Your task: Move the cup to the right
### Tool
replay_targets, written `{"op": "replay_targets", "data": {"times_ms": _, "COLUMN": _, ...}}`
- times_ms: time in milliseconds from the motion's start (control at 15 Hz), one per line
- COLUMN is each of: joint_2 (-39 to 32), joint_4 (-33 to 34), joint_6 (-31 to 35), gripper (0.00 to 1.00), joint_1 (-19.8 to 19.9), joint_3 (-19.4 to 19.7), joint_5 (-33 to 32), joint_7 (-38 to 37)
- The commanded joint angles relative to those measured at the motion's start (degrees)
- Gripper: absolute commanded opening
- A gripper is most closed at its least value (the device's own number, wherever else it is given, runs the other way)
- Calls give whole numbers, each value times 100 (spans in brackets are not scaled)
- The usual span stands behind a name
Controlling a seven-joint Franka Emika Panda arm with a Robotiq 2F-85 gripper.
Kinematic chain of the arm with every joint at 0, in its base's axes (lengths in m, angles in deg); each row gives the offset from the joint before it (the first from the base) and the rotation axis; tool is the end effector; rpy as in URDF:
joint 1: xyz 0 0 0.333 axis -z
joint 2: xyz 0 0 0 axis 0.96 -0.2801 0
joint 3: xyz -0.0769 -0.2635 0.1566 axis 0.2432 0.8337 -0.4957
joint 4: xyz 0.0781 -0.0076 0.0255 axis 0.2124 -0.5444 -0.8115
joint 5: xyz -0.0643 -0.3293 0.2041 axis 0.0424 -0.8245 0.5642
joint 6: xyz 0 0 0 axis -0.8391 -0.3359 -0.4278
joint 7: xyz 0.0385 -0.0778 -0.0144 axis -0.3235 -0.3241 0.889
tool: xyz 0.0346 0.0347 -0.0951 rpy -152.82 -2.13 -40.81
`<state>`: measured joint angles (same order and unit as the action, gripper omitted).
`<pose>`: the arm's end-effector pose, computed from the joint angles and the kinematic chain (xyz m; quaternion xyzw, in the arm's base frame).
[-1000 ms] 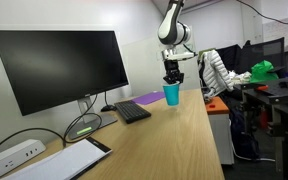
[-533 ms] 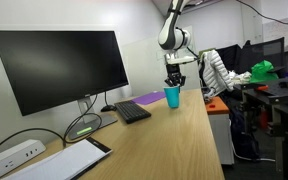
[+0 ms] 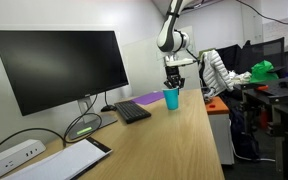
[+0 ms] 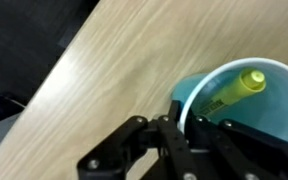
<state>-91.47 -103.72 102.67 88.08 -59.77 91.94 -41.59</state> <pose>0.5116 -0.2305 0.1468 -0.8722 0.4813 0.0563 0.0668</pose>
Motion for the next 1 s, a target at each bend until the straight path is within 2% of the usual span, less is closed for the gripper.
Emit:
{"op": "replay_targets", "data": {"times_ms": 0, "joint_2": 21, "joint_4": 54, "joint_6": 19, "gripper": 31, "joint_1": 70, "joint_3": -62, "joint_5": 164, "joint_7": 78}}
{"op": "replay_targets", "data": {"times_ms": 333, "joint_2": 446, "joint_4": -52, "joint_6": 26, "gripper": 67, "joint_1": 125, "joint_3": -142, "joint_5": 315, "joint_7": 350}}
{"op": "replay_targets", "data": {"times_ms": 600, "joint_2": 1050, "joint_4": -134, "joint_6": -690, "gripper": 97, "joint_1": -248, "joint_3": 176, "joint_5": -461, "joint_7": -21}}
{"op": "replay_targets", "data": {"times_ms": 667, "joint_2": 1226, "joint_4": -204, "joint_6": -787, "gripper": 100, "joint_1": -308, "joint_3": 178, "joint_5": -603, "joint_7": -23}}
{"op": "replay_targets", "data": {"times_ms": 933, "joint_2": 1788, "joint_4": -467, "joint_6": -967, "gripper": 100, "joint_1": -614, "joint_3": 215, "joint_5": -1358, "joint_7": -352}}
